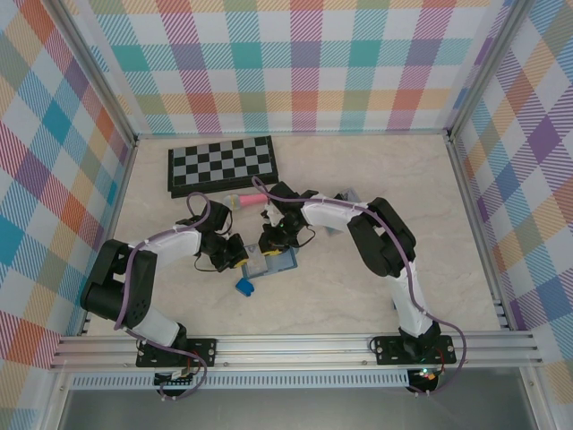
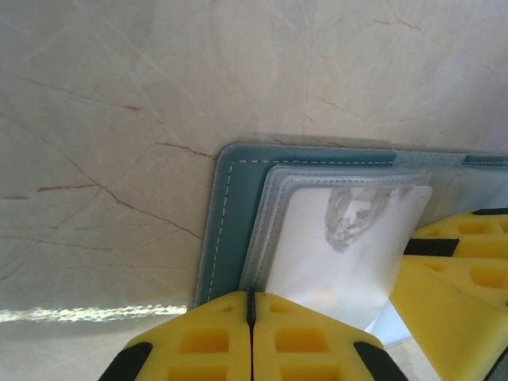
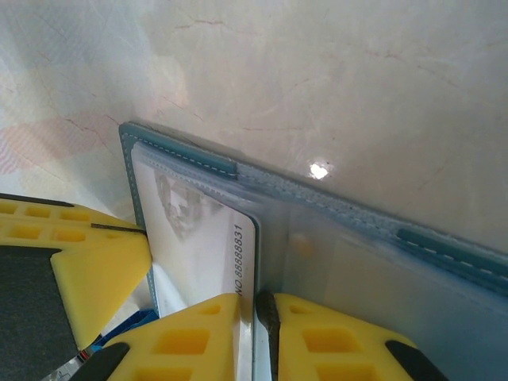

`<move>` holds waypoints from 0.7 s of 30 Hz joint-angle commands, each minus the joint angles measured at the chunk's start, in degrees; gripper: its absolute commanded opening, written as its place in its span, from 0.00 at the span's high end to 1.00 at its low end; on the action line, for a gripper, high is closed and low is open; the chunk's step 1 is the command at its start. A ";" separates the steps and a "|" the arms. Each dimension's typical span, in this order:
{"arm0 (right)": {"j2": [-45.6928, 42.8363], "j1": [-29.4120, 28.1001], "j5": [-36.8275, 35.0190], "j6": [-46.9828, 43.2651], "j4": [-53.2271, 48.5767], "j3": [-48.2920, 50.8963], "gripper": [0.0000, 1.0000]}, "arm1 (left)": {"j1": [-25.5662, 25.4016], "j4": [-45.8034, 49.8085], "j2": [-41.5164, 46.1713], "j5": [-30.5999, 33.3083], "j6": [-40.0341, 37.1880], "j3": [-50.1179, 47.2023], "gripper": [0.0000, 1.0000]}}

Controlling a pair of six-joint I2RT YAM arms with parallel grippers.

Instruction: Take the credit cards out of the card holder

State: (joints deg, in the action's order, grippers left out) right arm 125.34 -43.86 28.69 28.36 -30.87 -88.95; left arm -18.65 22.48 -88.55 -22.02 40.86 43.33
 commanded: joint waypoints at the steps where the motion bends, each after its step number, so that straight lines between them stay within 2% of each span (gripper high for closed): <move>1: 0.96 0.26 3.95 -0.95 1.66 0.69 0.83 | -0.21 1.53 -1.89 1.37 -0.17 -0.33 0.94; 5: 1.05 0.26 8.11 -1.03 4.08 1.06 0.84 | -0.24 1.31 -2.06 0.93 -0.29 -0.44 0.95; 11: 0.85 0.26 8.58 -1.25 4.14 0.57 0.90 | -0.29 1.12 -2.07 0.55 -0.21 -0.70 0.95; 16: -0.47 0.35 5.70 -2.22 2.68 0.76 0.97 | -0.20 2.29 -1.50 1.59 -0.39 -0.25 0.93; 21: -2.84 0.94 1.45 -3.31 1.20 1.99 1.00 | -0.15 3.60 -0.81 2.83 -0.78 0.12 0.88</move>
State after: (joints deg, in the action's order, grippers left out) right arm 125.29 -43.00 32.64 27.09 -28.62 -88.29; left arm -18.65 22.52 -88.77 -21.78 40.84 43.33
